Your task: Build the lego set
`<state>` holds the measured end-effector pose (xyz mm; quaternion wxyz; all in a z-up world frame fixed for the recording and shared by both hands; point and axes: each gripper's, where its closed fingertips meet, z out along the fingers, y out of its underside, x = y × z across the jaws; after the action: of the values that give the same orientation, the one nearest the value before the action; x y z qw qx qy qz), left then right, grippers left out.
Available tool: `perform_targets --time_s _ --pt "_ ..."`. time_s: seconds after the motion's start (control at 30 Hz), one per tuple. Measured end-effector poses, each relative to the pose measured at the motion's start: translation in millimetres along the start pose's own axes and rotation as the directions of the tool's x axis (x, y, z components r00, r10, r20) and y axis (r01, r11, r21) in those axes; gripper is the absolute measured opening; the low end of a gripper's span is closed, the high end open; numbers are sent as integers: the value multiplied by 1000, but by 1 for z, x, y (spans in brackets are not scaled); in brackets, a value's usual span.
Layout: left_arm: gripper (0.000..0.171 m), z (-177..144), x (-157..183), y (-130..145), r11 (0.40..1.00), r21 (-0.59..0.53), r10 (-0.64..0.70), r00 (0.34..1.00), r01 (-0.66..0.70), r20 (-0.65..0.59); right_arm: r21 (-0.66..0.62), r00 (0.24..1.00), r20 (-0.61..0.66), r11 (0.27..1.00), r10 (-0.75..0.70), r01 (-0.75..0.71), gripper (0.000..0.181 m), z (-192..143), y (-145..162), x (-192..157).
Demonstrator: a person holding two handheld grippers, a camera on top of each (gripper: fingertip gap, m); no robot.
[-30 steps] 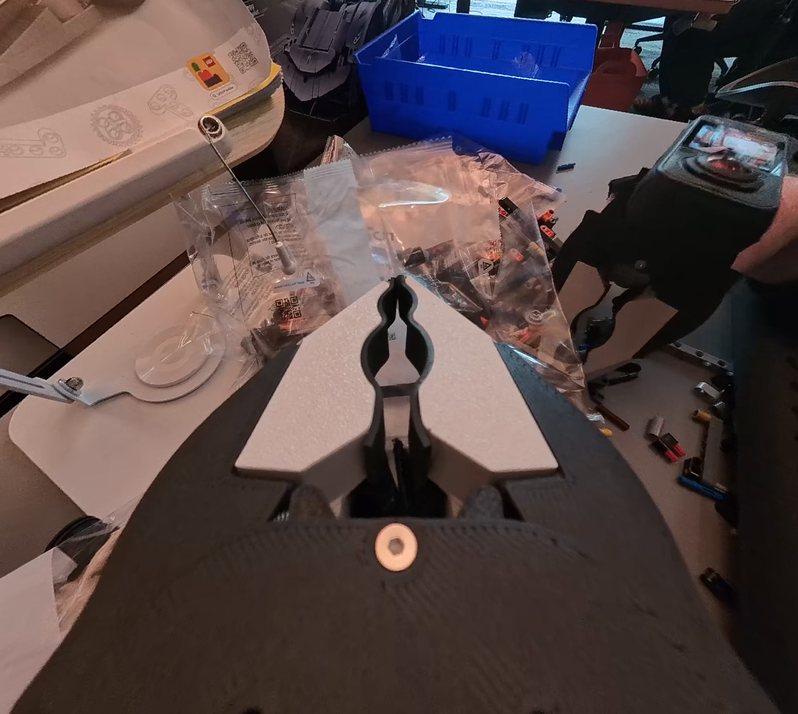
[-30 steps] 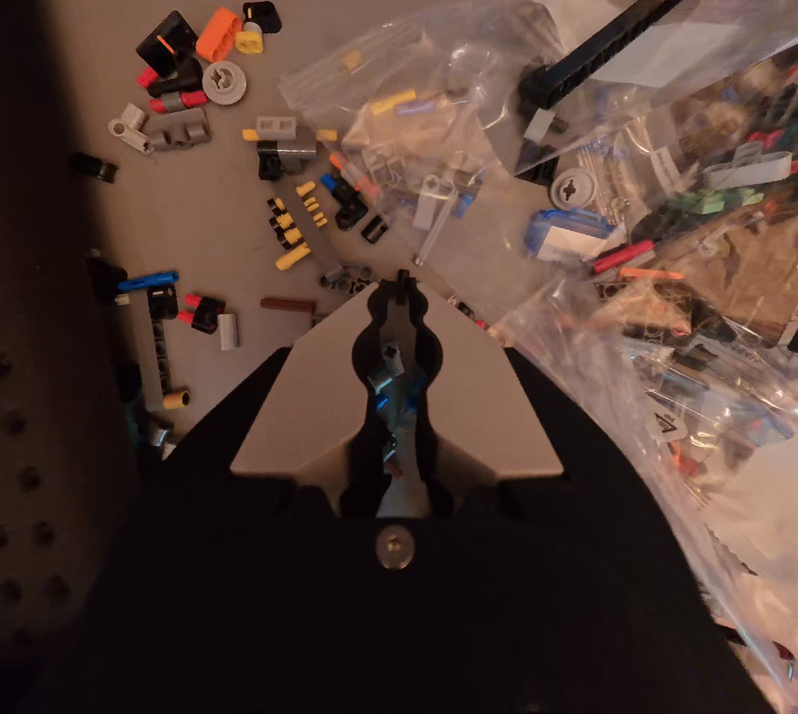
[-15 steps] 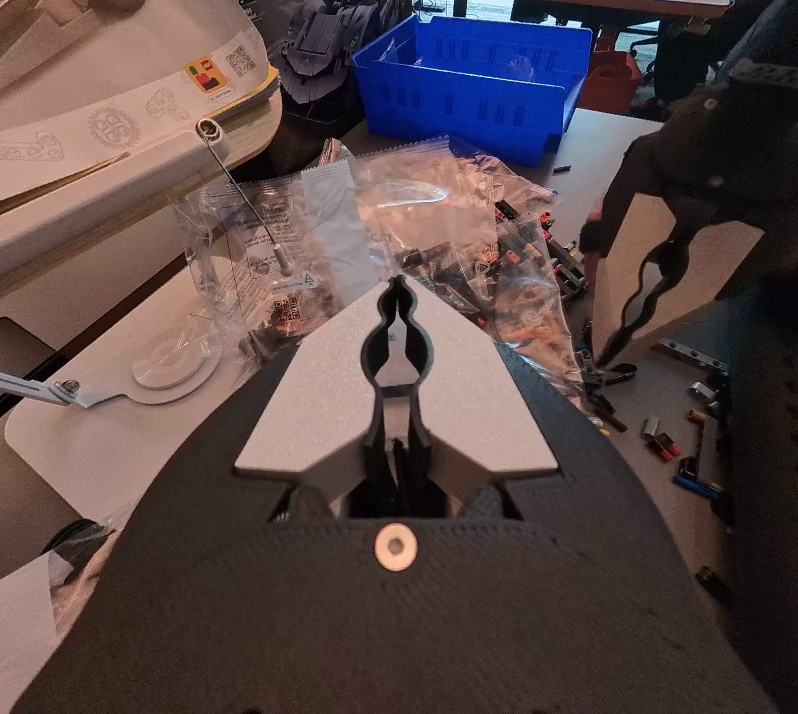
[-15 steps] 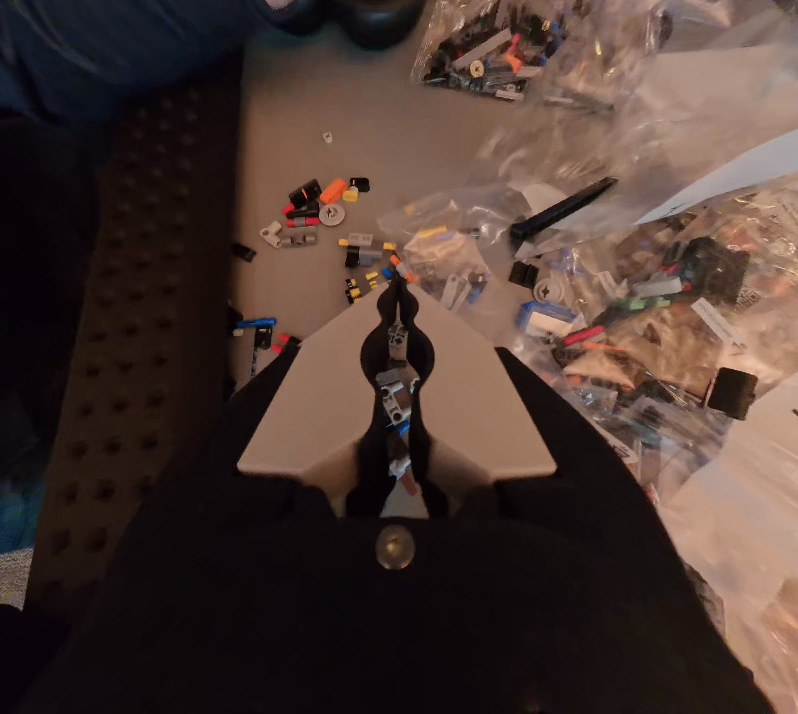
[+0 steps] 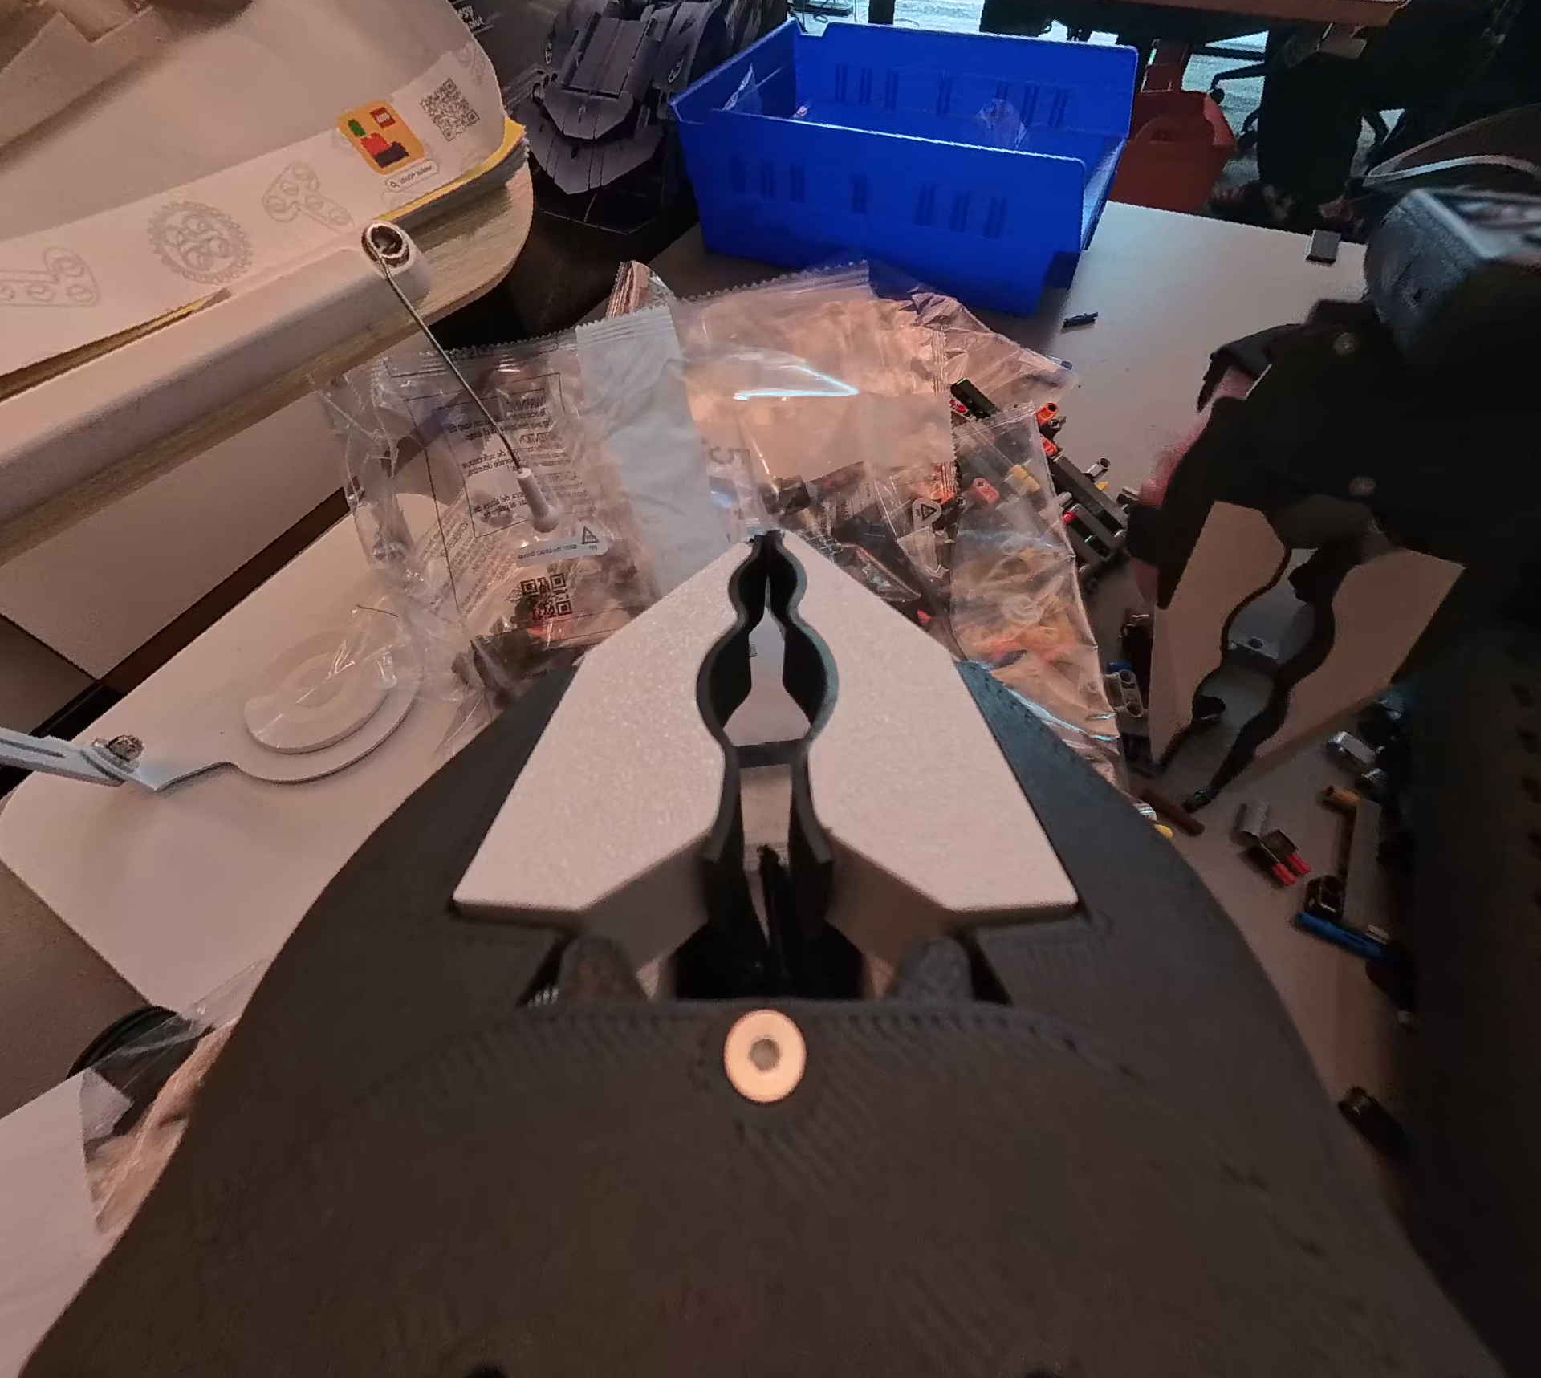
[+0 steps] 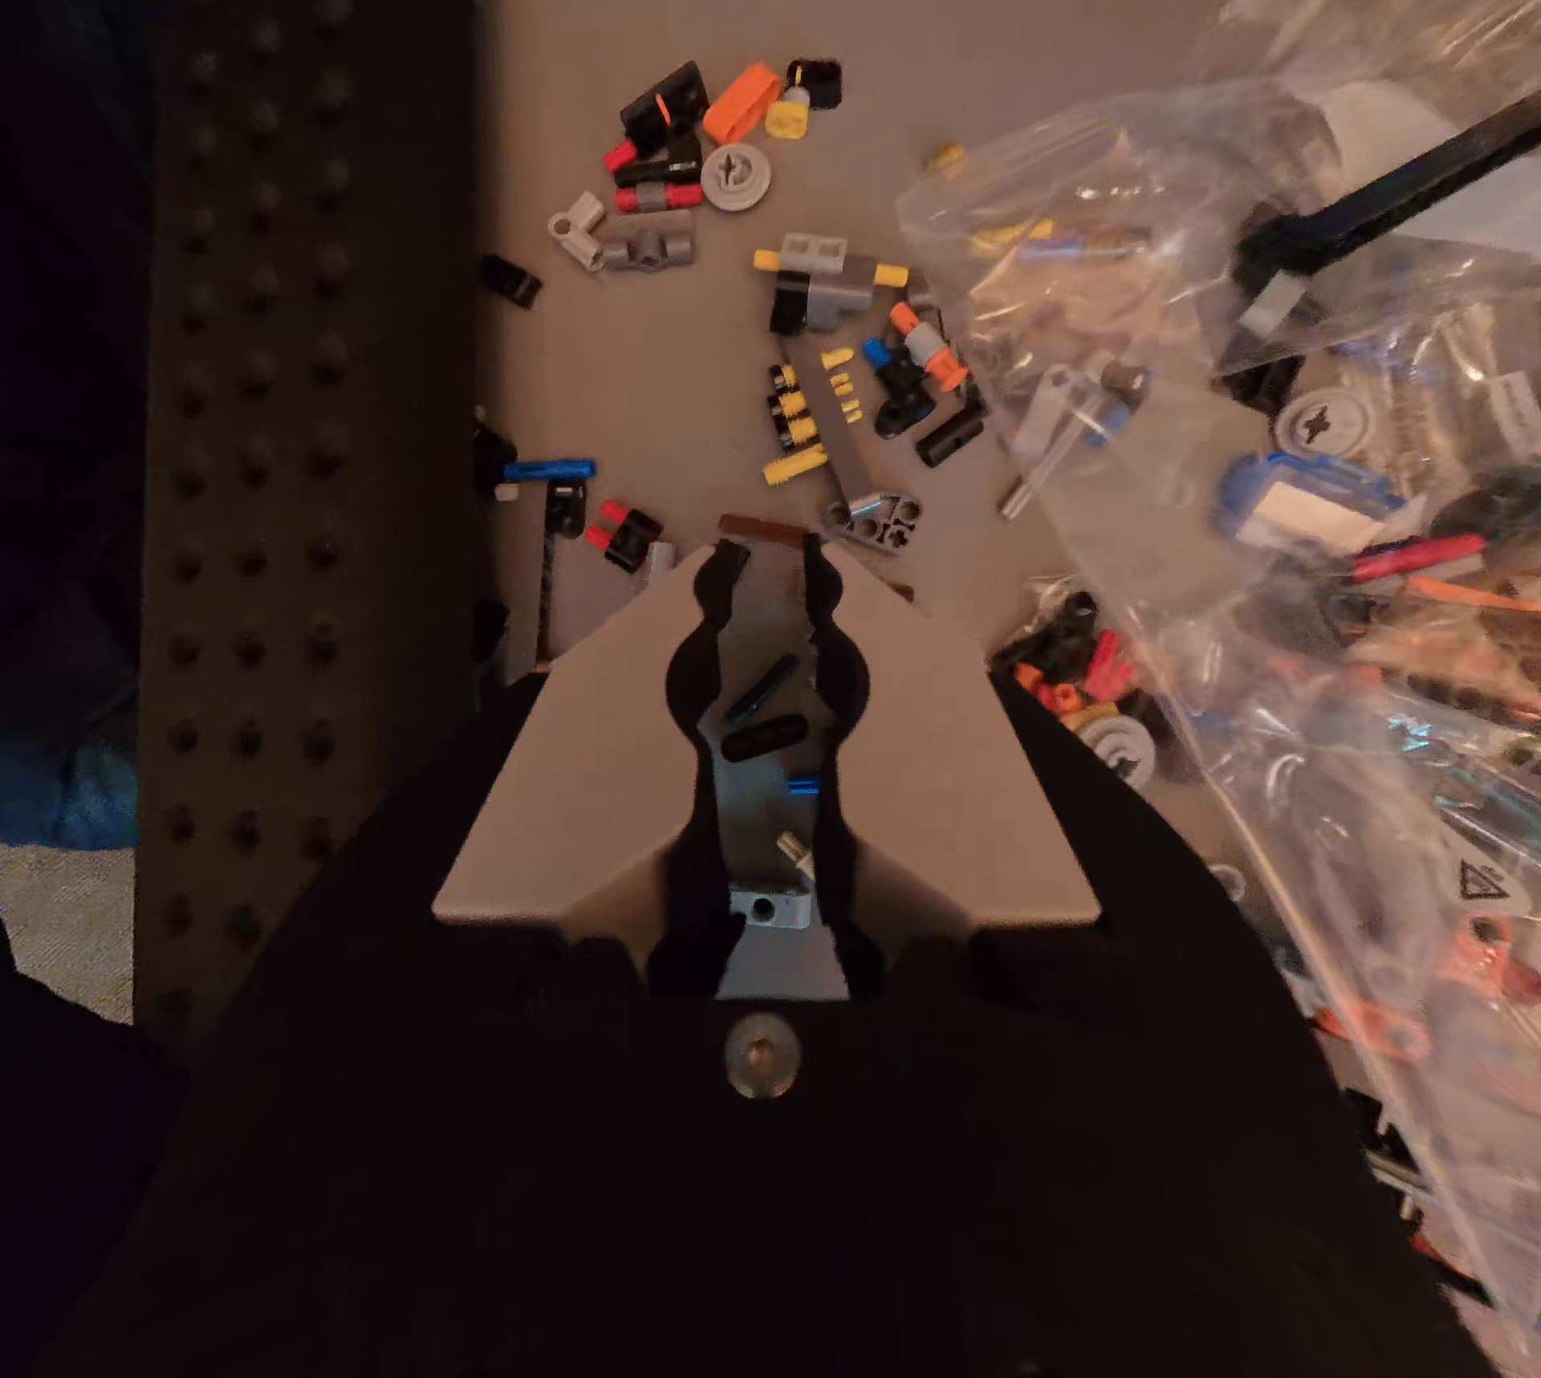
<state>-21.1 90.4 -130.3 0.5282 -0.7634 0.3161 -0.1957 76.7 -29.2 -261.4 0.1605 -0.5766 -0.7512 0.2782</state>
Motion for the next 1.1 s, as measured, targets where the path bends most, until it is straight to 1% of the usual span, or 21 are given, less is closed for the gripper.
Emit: perform_targets --time_s 0.1,0.3,0.5,0.6,0.73,0.83,0.9,1.0,1.1 --pt "0 1 0 0 1000 -3 1 1000 -1 0 -3 1000 15 1000 -4 4 11 2 -1 -4" --pt "0 1 0 1 1000 -8 5 1000 -5 0 -81 1000 -2 997 -21 20 10 8 8 -5" --pt "0 1 0 1 1000 -9 8 1000 -8 2 -130 1000 -6 991 -31 30 7 13 11 -8" --pt "0 1 0 1 1000 -9 8 1000 -8 2 -110 999 5 993 -36 36 1 11 9 -9" --pt "0 1 1 1 1000 -9 8 1000 -8 1 -77 999 12 996 -41 41 0 8 5 -8" --pt "0 1 1 1 1000 -9 8 1000 -8 0 8 998 38 999 -53 53 0 1 -7 -12" --pt "0 1 1 1 1000 -9 8 1000 -8 -1 54 998 29 997 -48 47 0 -7 -13 -11" --pt "0 1 2 1 1000 -10 12 1000 -12 -2 26 1000 -6 999 -26 26 0 -8 -5 -6" --pt "0 1 2 1 1000 -9 10 1000 -10 -3 -16 1000 -27 1000 4 -4 8 -4 6 -3"
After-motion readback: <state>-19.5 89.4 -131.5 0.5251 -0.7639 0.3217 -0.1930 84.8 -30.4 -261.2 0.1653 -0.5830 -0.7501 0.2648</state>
